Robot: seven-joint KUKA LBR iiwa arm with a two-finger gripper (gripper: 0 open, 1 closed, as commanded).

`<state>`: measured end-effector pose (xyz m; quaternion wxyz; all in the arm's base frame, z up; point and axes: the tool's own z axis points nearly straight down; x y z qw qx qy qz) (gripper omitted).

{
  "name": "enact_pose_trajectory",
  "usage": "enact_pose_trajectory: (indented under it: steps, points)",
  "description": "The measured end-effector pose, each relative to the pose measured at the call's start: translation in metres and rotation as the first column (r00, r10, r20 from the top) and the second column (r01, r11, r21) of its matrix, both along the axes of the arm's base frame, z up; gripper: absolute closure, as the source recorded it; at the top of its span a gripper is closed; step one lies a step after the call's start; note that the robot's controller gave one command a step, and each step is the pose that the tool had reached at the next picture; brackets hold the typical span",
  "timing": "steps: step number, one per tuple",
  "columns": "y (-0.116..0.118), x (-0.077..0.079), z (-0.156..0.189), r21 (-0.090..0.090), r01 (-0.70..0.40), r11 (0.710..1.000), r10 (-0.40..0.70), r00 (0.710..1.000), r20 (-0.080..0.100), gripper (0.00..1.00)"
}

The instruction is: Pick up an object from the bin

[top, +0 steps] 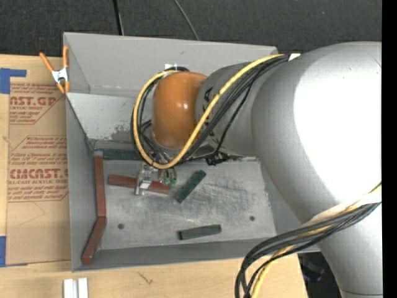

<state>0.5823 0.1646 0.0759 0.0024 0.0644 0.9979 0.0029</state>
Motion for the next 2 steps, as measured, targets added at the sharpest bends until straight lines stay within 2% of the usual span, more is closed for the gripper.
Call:
enact_pose_trajectory:
  steps: [1,2]
  points:
    - [0.0,0.0,0.0,0.0,0.0,1.0,0.0,1.0,0.0,1.0]
    - [0.002,-0.005,0.205,-0.005,-0.01,1.0,0.01,1.0,-0.006,1.0]
